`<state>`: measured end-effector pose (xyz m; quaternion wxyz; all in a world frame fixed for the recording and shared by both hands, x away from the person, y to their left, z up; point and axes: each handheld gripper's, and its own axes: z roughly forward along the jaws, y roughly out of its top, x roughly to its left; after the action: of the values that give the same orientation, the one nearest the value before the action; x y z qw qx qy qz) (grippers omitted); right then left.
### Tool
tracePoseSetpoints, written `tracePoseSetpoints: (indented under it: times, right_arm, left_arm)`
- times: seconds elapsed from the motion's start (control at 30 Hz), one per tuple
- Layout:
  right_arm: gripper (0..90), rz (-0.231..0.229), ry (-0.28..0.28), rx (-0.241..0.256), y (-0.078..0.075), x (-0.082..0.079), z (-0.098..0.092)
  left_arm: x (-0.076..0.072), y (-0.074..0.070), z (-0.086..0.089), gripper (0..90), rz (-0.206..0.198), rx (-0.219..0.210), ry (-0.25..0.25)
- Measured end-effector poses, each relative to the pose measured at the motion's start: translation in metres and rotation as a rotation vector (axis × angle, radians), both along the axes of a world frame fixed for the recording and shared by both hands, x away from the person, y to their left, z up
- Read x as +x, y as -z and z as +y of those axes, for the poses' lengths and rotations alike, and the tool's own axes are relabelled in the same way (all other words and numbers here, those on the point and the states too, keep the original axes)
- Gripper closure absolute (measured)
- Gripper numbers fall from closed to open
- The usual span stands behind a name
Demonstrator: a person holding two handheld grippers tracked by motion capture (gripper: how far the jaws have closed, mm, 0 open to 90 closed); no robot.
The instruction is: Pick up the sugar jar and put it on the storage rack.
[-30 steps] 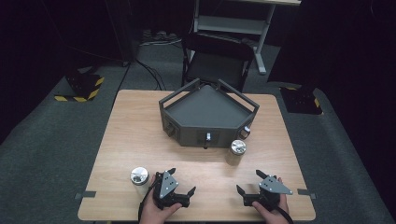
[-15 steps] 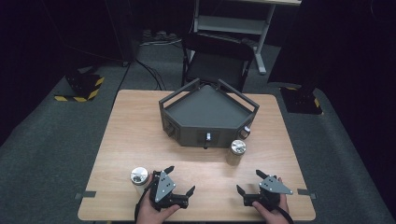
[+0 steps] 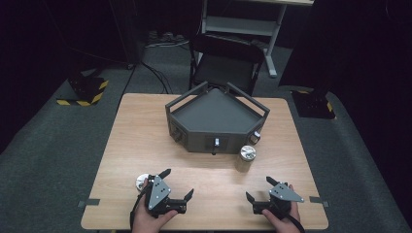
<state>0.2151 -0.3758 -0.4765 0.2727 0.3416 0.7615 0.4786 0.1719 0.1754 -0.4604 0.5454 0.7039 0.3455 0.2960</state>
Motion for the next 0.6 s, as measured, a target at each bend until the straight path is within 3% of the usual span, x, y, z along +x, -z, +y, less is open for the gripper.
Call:
tracePoseSetpoints:
  times: [0.6]
  right_arm:
    - [0.4,-0.004,0.006,0.001,0.001,-0.001,0.0]
  left_arm:
    - [-0.014,-0.005,0.04,0.5,-0.012,0.011,-0.116]
